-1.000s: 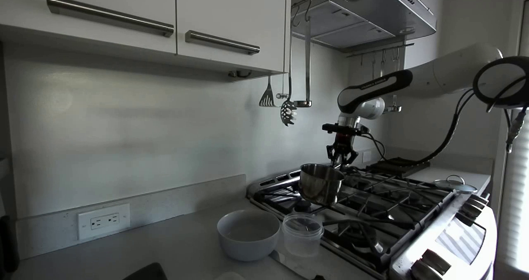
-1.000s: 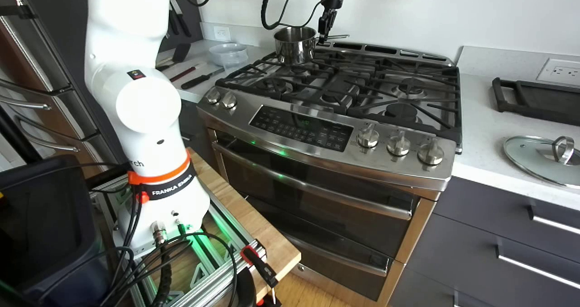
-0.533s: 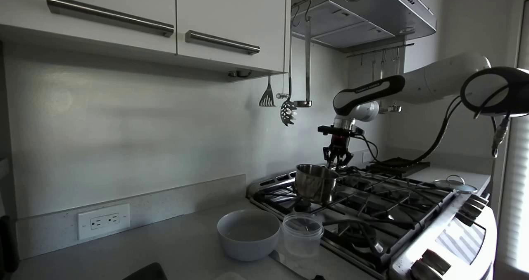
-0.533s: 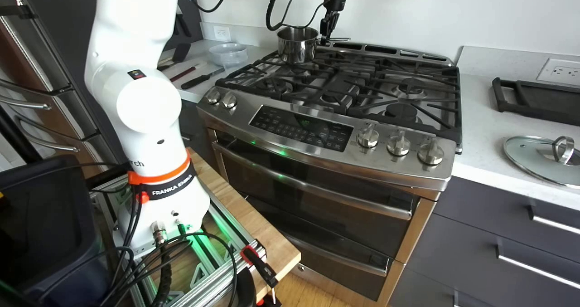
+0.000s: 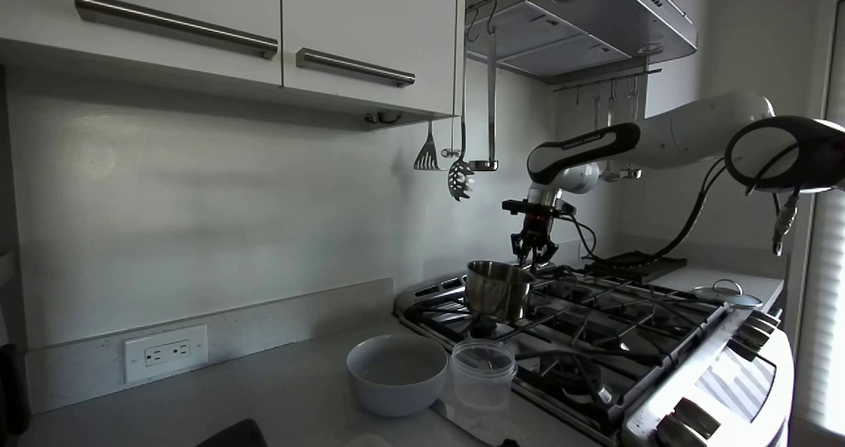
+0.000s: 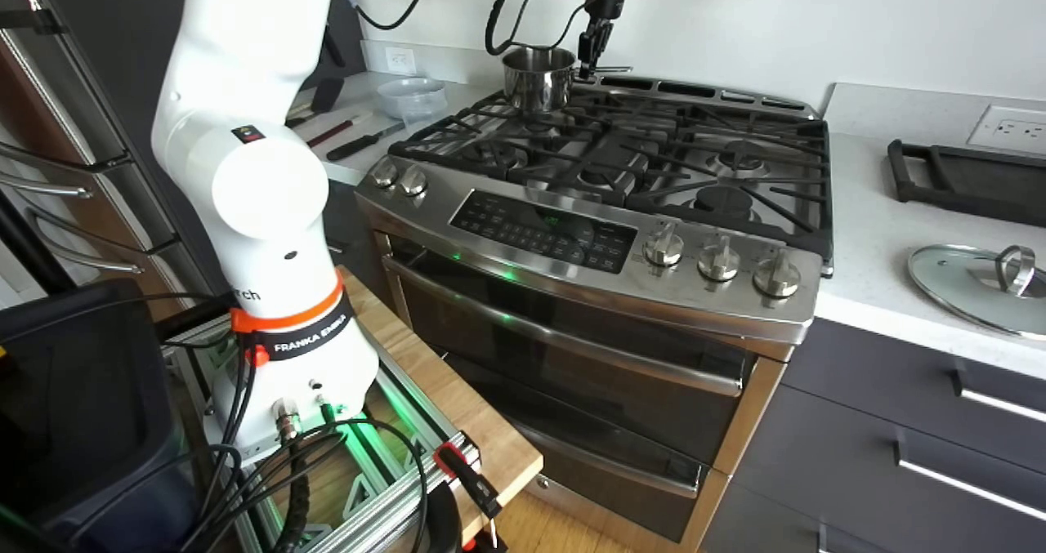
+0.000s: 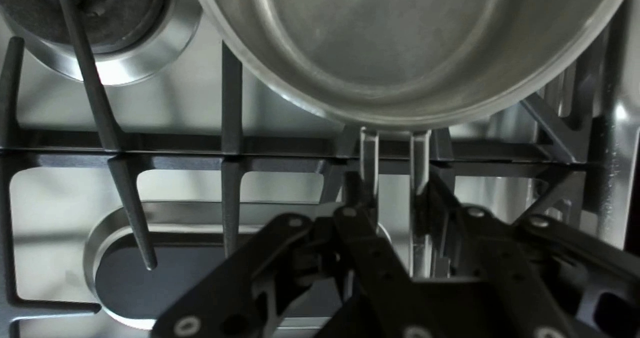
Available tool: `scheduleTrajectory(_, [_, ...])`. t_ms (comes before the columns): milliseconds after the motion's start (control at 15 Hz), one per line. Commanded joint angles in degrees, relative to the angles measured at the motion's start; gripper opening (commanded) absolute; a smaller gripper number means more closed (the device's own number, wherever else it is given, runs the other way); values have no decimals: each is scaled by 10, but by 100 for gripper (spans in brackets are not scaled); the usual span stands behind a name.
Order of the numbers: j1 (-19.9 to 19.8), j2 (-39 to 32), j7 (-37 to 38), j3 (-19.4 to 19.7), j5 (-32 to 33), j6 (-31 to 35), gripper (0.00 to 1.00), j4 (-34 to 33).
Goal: Move the silver pot backwards
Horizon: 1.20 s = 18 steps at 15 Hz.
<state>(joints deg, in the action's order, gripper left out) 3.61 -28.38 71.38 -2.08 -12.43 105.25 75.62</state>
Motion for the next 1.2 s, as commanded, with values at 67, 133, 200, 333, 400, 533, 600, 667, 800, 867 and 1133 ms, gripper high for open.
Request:
scheduleTrajectory(67, [16,-23,23,11,8,-14,8,-40])
scheduleTrajectory(133, [17,-24,24,12,10,-13,8,-41])
scheduleTrajectory(200, [17,-25,23,12,10,-15,8,-44])
scheduleTrajectory(333, [18,-28,21,13,10,-17,8,-47])
scheduleTrajectory(400, [19,-29,20,13,10,-17,8,-47])
scheduleTrajectory(533, [19,-28,19,13,11,-18,22,-45])
scheduleTrajectory(600, [20,-28,20,14,11,-19,58,-45])
scheduleTrajectory(667, [20,-27,18,14,11,-19,58,-45])
scheduleTrajectory(800, [21,-27,19,14,11,-19,72,-46])
scheduleTrajectory(867, [21,-26,18,14,12,-19,79,-46])
scheduleTrajectory(1133, [21,-23,16,15,12,-18,100,-46])
